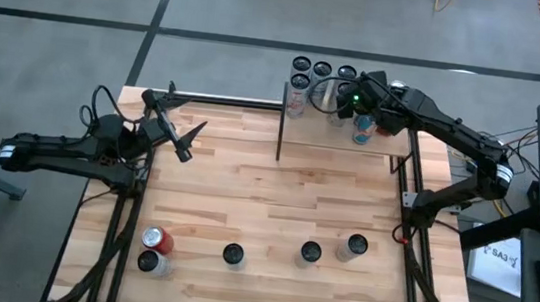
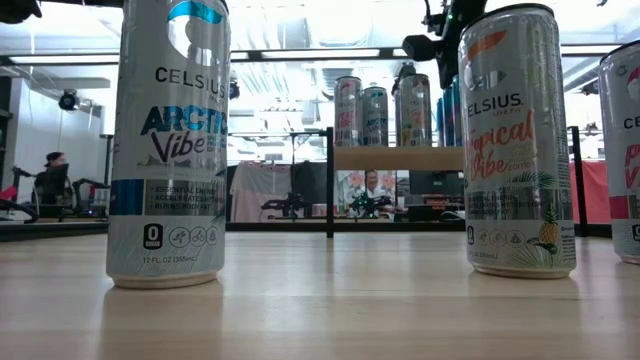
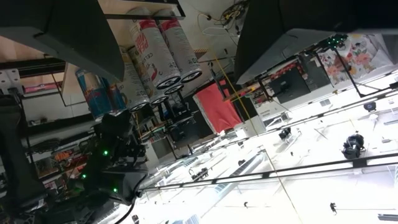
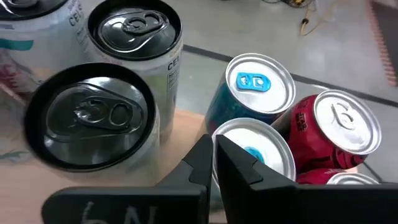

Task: Place canned beverage on shelf
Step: Adjust the blue soda cans on the shelf

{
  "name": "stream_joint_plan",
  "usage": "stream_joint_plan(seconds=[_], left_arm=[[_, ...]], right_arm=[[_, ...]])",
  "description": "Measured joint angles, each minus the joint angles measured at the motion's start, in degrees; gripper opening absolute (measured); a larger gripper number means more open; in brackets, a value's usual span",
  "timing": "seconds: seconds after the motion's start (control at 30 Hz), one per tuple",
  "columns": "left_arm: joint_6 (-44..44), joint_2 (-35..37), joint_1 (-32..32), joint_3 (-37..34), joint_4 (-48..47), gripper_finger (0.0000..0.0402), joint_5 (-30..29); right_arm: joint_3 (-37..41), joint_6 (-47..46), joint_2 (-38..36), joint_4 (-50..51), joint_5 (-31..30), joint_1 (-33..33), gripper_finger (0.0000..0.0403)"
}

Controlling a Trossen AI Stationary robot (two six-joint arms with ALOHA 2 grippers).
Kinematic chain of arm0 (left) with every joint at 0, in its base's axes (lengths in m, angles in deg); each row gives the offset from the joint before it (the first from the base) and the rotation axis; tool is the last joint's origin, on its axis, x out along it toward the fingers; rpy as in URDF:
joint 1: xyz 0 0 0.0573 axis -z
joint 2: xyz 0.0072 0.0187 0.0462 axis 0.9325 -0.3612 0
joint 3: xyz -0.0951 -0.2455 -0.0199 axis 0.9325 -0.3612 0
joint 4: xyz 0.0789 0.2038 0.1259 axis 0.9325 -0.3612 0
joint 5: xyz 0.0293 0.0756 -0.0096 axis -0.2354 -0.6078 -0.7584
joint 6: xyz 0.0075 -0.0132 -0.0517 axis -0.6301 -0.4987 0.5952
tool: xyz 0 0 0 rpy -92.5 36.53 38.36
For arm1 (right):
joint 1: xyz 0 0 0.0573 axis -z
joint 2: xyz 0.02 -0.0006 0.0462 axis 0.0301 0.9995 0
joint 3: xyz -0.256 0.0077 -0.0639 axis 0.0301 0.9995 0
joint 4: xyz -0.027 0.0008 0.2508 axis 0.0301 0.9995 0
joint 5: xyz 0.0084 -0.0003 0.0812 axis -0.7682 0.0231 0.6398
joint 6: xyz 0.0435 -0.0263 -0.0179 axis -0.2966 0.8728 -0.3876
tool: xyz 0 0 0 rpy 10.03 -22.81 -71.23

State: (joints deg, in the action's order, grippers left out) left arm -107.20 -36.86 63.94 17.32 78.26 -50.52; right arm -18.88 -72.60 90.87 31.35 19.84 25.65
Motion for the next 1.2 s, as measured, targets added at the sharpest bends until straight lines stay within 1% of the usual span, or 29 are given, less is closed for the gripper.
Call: stream_joint_plan(seconds=[0.13,0.3,0.4,0.6,0.9,1.2], left_arm=[[-0.04,0.00,0.02,0.00,0.00,0.0288,0.01],[-0.22,0.00,0.00,0.00,0.00,0.0288,0.02],[-0.24,0.00,0.02,0.00,0.00,0.0288,0.01],[-0.24,0.00,0.00,0.00,0.01,0.0288,0.02],[-0.25,0.00,0.00,0.00,0.00,0.0288,0.02],[-0.26,-0.02,0.00,0.00,0.02,0.0288,0.02]], right_arm=[[-0.22,0.11,-0.88,-1.22,0.70,-0.13,0.0013],[-0.44,0.52,-2.32,-2.08,-0.38,-0.13,0.0013],[-0.44,0.50,-2.82,-1.46,-2.21,-0.09,0.0013],[0.15,-0.38,-2.07,1.46,-2.58,0.79,0.0013],[0.41,-2.06,0.42,1.38,-0.59,0.73,0.0013],[0.44,-2.50,-0.81,0.47,1.45,-0.53,0.0013]])
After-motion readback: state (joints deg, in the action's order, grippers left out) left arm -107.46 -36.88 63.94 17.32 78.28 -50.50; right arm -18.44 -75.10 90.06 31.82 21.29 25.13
